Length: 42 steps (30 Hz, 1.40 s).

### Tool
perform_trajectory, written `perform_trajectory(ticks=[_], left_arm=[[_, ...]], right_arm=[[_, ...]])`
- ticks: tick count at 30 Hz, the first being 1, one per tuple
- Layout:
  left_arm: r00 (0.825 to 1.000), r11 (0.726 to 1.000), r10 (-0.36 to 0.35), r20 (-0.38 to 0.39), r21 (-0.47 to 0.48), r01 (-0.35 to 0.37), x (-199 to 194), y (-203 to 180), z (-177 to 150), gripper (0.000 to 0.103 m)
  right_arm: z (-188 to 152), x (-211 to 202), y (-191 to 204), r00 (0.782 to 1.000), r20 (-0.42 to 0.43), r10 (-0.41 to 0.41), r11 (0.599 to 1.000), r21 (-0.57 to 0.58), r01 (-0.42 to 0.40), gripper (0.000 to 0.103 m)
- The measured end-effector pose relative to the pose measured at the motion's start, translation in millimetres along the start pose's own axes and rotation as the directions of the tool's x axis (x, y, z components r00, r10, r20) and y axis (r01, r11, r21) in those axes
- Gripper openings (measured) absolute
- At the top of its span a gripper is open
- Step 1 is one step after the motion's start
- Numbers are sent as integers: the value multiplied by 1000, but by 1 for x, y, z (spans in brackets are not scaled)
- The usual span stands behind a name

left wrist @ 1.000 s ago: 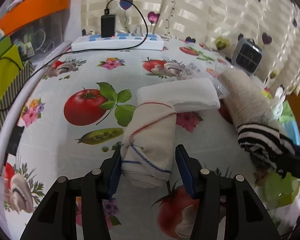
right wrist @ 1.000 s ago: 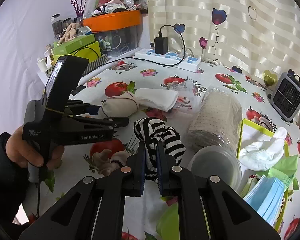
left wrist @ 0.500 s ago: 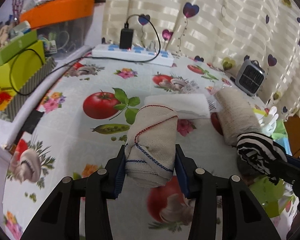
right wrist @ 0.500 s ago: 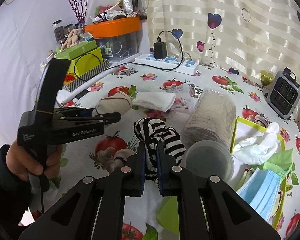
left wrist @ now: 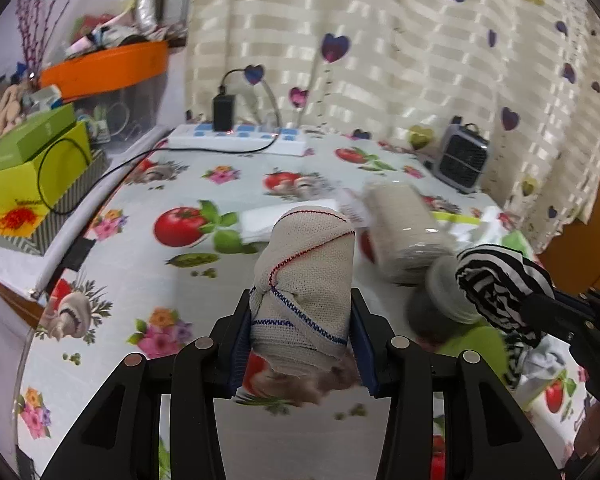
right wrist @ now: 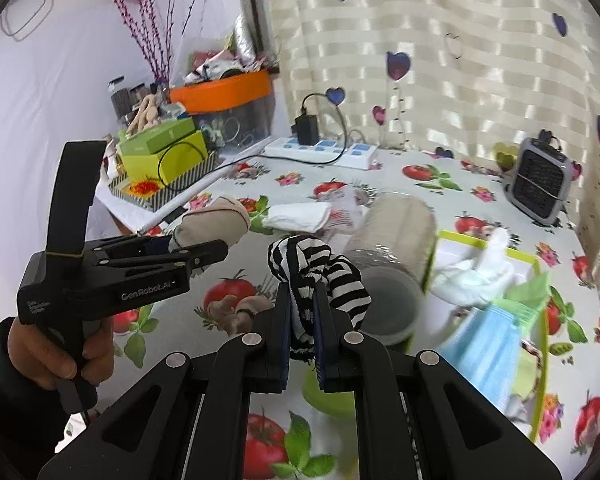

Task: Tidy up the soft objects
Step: 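Carry the beige sock and striped sock over the white box with both grippers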

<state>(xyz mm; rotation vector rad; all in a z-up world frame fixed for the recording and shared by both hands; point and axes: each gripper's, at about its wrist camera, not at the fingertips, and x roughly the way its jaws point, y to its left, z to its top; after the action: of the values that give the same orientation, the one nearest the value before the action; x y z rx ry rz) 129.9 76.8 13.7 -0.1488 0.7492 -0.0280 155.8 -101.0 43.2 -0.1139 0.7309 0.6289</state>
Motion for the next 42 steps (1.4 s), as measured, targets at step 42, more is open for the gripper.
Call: perform_trajectory(ticks=[42], left_arm=[[917, 896, -356, -179, 212, 389, 1, -170, -40, 43]], right_arm=[[-98, -66, -104, 992, -99, -76, 964, 247, 99, 10]])
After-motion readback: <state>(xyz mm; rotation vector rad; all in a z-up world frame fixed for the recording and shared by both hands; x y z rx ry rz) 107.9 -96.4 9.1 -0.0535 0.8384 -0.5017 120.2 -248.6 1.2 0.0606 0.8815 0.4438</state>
